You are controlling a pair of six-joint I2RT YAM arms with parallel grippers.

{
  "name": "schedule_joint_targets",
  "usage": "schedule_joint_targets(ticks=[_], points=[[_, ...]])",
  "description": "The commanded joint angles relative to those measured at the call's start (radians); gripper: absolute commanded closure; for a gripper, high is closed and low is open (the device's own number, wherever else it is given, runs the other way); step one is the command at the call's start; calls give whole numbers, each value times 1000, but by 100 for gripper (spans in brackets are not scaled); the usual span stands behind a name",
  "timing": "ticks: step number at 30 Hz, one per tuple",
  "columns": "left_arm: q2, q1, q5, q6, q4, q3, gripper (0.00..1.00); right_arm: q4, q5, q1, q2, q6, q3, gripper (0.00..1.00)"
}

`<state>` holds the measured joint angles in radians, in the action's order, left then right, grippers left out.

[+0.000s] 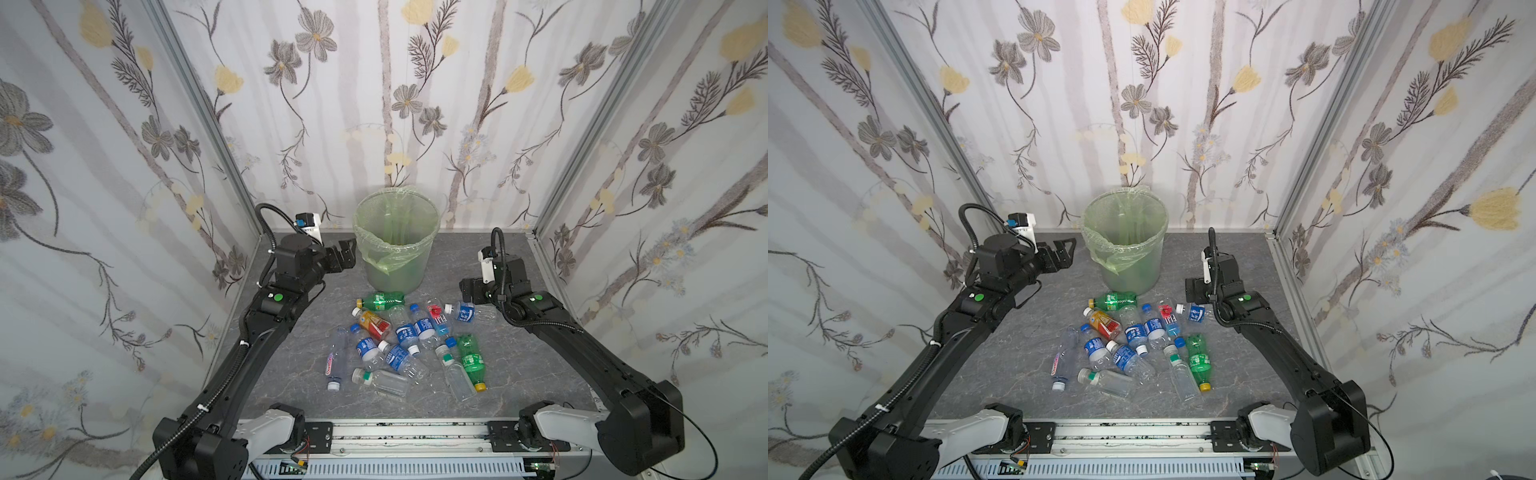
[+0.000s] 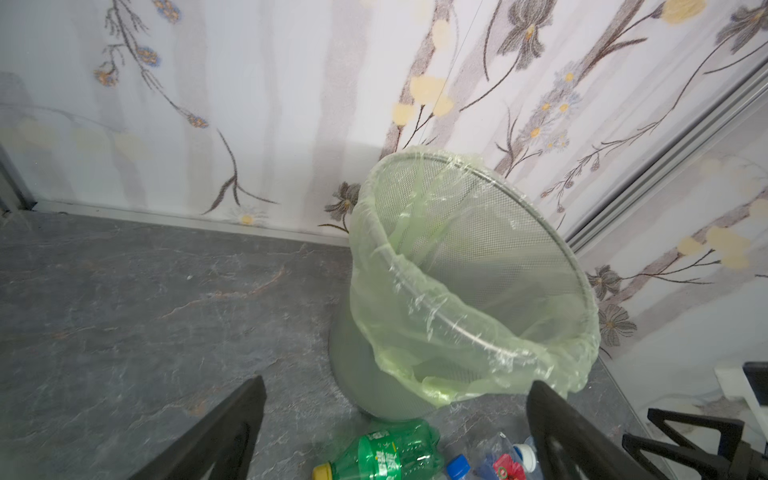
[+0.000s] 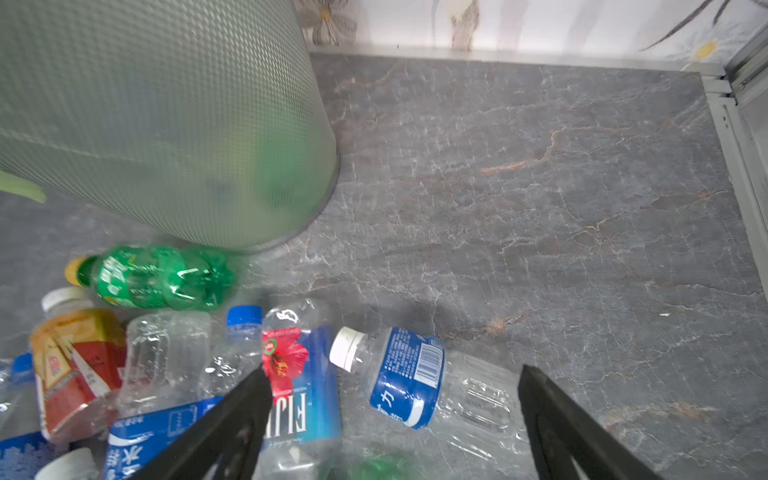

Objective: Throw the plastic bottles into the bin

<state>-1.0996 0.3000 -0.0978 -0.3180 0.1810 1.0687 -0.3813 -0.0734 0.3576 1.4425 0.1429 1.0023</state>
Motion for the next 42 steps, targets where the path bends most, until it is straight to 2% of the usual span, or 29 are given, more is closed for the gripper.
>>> schedule_joint_targets(ticks=[1, 7, 17, 21, 30, 42], points=[[78, -7, 37, 10, 14, -87, 0, -132, -25, -2, 86, -105, 60, 6], [174, -20, 64, 16, 80, -175, 0, -233, 46, -19, 253, -182, 131, 6], [287, -25, 74, 1, 116, -301, 0, -268, 114, -48, 385, -213, 147, 8], [286, -29, 70, 9, 123, -311, 0, -267, 139, -58, 437, -197, 145, 12], [271, -30, 74, 13, 124, -318, 0, -217, 113, -88, 466, -110, 132, 16], [283, -32, 88, 16, 123, -334, 0, -139, 77, -118, 483, -20, 117, 32]])
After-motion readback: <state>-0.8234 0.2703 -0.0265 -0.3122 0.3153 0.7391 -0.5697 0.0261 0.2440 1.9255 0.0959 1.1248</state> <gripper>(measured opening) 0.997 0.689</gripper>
